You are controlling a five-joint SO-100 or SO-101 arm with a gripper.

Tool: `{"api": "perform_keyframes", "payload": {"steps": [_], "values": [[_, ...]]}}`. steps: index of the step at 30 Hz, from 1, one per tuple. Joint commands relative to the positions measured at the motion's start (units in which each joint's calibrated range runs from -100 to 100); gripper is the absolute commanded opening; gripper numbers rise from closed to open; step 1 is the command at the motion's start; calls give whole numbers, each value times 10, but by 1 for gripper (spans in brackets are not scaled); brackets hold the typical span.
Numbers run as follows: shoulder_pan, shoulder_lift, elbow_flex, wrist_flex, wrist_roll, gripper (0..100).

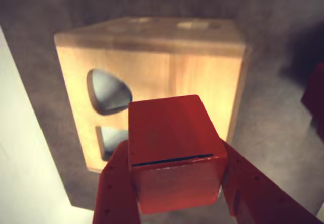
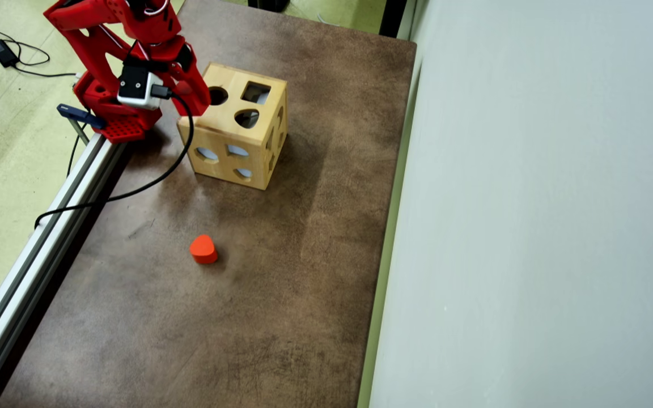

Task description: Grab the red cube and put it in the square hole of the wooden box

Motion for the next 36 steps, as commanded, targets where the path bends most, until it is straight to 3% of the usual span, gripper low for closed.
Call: {"api": "perform_keyframes", "payload": {"steps": [1,10,36], "values": [[-30,95,-91,6,-18,2],[-37,202,-175,7,-20,2],[-83,274,-234,6,-81,2]]}}
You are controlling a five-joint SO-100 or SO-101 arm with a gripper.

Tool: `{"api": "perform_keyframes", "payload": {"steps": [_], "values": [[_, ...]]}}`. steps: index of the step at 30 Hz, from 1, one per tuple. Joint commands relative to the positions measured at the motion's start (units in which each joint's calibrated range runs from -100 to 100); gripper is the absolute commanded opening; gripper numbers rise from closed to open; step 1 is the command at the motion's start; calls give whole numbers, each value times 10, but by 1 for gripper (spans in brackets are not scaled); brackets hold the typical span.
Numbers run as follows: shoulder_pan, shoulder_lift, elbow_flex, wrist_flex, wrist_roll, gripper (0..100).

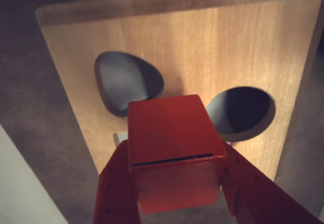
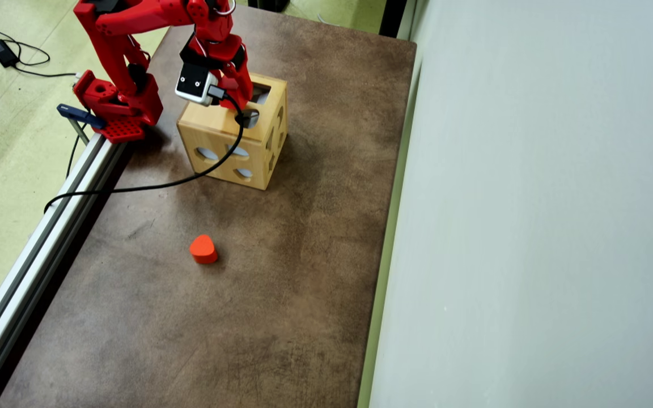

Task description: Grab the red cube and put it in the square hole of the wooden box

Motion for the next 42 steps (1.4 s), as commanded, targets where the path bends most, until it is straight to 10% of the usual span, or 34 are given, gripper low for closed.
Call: {"api": "perform_keyframes", "payload": {"steps": [1,42], "values": [[-22,22,-73,4,-14,2],[-57,94,-164,4,-37,2]]}}
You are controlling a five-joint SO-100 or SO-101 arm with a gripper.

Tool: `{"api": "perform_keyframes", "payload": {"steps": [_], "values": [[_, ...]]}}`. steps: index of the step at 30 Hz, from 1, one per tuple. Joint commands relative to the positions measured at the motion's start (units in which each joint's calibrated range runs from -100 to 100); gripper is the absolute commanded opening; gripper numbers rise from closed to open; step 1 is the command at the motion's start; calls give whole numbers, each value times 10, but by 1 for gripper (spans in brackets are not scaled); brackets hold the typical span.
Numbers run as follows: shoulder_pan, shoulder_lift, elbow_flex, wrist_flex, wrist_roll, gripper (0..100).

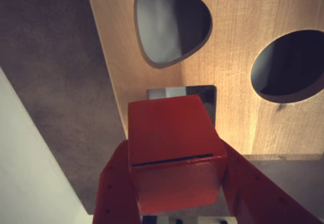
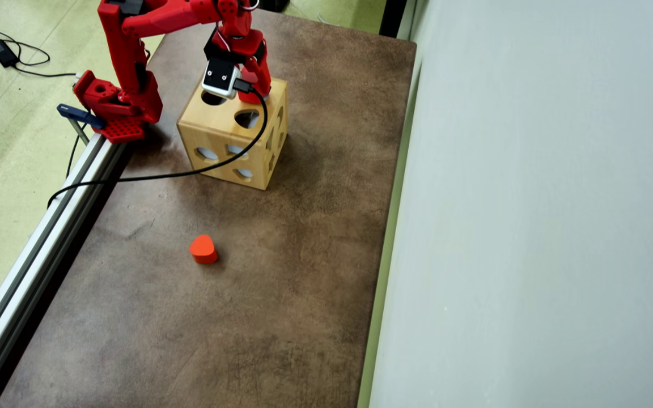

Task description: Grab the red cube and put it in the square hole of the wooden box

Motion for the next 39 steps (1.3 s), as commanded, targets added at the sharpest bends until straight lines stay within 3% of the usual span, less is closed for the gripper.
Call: {"api": "perform_keyframes", "payload": {"steps": [1,39], "values": [[-14,-7,-24,4,-1,2],[1,-34,45,5,0,2]]}}
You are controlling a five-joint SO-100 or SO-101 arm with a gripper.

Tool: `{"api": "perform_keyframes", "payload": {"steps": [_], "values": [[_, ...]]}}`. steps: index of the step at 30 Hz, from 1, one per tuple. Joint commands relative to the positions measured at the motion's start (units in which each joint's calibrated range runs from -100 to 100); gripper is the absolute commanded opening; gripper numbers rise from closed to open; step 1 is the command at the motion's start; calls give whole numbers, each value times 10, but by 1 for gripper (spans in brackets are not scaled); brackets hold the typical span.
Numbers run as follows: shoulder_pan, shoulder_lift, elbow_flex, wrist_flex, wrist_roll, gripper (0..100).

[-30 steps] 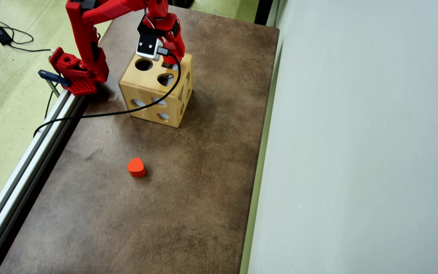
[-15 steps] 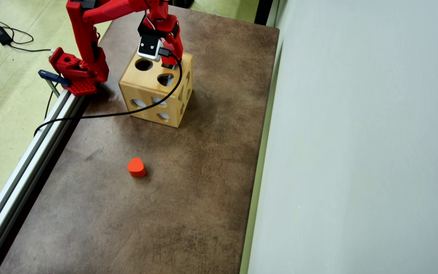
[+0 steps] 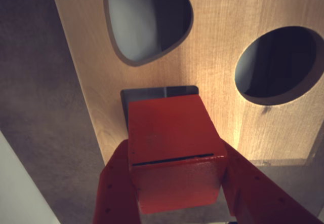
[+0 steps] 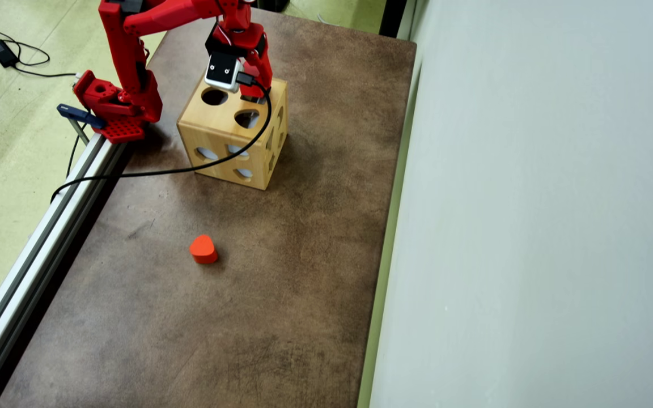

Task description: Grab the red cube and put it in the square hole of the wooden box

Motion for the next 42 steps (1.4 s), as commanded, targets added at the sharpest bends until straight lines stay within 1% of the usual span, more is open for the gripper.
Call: {"api": "perform_keyframes", "payload": {"steps": [1,8,20,25,42], "values": [[20,-33,-2,5,1,2],[35,-33,-3,5,2,2],[24,-33,-4,4,3,2],[3,-33,-10,4,4,2],[3,-33,-5,4,5,2]]}}
